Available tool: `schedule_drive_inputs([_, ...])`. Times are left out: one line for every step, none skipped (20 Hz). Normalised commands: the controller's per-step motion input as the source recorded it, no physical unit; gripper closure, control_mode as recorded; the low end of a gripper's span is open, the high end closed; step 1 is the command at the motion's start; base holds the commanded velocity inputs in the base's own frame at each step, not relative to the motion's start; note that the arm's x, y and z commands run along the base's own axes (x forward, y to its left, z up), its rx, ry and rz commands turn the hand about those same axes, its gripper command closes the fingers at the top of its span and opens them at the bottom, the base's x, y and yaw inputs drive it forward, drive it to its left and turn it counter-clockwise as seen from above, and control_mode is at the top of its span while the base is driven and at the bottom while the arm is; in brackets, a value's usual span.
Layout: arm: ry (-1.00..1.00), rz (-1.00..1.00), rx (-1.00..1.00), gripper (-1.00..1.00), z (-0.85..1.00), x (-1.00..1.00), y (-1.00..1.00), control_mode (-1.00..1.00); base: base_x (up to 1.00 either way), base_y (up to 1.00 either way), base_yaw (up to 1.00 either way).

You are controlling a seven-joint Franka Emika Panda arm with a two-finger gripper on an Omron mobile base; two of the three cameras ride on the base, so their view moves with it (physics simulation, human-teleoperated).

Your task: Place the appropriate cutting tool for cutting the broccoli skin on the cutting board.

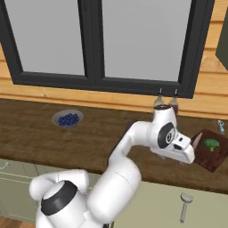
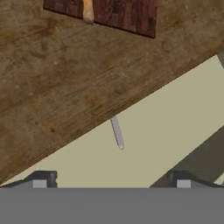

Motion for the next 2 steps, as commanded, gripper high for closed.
schedule_drive_inputs([-0.05, 0.00, -0.02, -1.00, 0.32, -0.87, 0.41, -1.00, 0.00, 0.00, 0.00])
schedule_drive_inputs([-0.10, 0.00, -0.02, -1.00, 0.33, -0.89, 0.44, -1.00, 0.00, 0.00, 0.00])
